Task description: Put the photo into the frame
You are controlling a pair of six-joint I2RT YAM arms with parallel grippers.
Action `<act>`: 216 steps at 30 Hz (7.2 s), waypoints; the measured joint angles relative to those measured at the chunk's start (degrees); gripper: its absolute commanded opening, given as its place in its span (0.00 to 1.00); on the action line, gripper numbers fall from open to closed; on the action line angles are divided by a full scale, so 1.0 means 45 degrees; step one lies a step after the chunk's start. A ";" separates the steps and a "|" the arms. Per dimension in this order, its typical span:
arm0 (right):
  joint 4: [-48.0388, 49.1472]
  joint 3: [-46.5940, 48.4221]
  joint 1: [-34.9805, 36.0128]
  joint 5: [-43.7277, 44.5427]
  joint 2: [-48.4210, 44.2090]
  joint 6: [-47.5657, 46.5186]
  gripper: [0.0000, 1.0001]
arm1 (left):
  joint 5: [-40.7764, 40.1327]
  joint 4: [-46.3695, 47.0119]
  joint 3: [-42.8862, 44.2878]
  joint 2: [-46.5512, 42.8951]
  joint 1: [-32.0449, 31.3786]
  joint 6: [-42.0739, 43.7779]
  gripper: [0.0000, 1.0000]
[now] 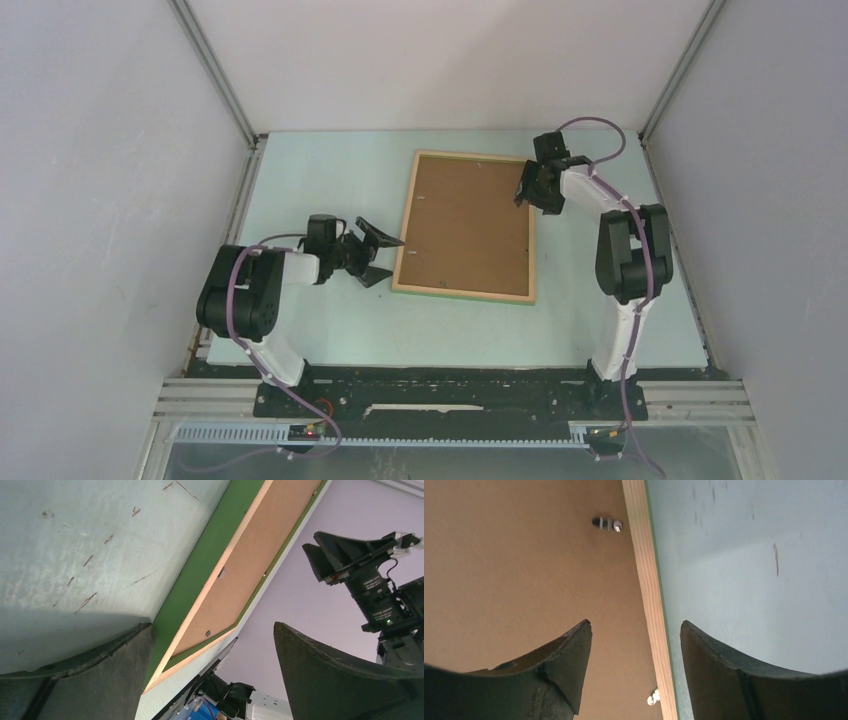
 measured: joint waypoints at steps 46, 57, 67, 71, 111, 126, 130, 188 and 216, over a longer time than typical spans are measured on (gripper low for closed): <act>-0.2142 0.6601 -0.0937 -0.0622 0.5149 -0.0272 0.00 | -0.0010 0.1035 -0.0491 -0.0005 -0.0146 -0.0675 1.00; -0.2025 0.6577 -0.1175 -0.1355 0.5129 0.0073 0.31 | -0.0019 0.1049 -0.0491 -0.0005 -0.0228 -0.0675 1.00; -0.2064 0.6635 -0.1205 -0.1744 0.5304 0.0325 0.49 | 0.0000 0.1049 -0.0534 -0.0005 -0.0374 -0.0767 1.00; -0.2069 0.6635 -0.1224 -0.1841 0.5314 0.0408 0.43 | 0.0005 0.1054 -0.0544 -0.0010 -0.0408 -0.0772 1.00; -0.1812 0.6518 -0.1613 -0.2613 0.5406 0.1404 0.52 | 0.0044 0.1112 -0.0549 -0.0010 -0.0539 -0.0787 1.00; -0.0481 0.4707 -0.2370 -0.4605 0.4629 0.1923 0.41 | 0.0107 0.1341 -0.0704 -0.0010 -0.0612 -0.0908 1.00; -0.0816 0.5017 -0.2229 -0.4172 0.4736 0.1846 0.43 | 0.0107 0.1341 -0.0704 -0.0010 -0.0622 -0.0908 1.00; 0.1001 0.3696 -0.1015 -0.5197 0.4138 0.0782 0.62 | -0.0797 0.3337 -0.2487 -0.1428 -0.6902 -0.3449 1.00; -0.1651 0.1637 0.0670 -0.1545 0.0709 -0.1593 0.84 | -0.2871 -0.7329 0.5013 -0.3308 -0.1778 0.5916 1.00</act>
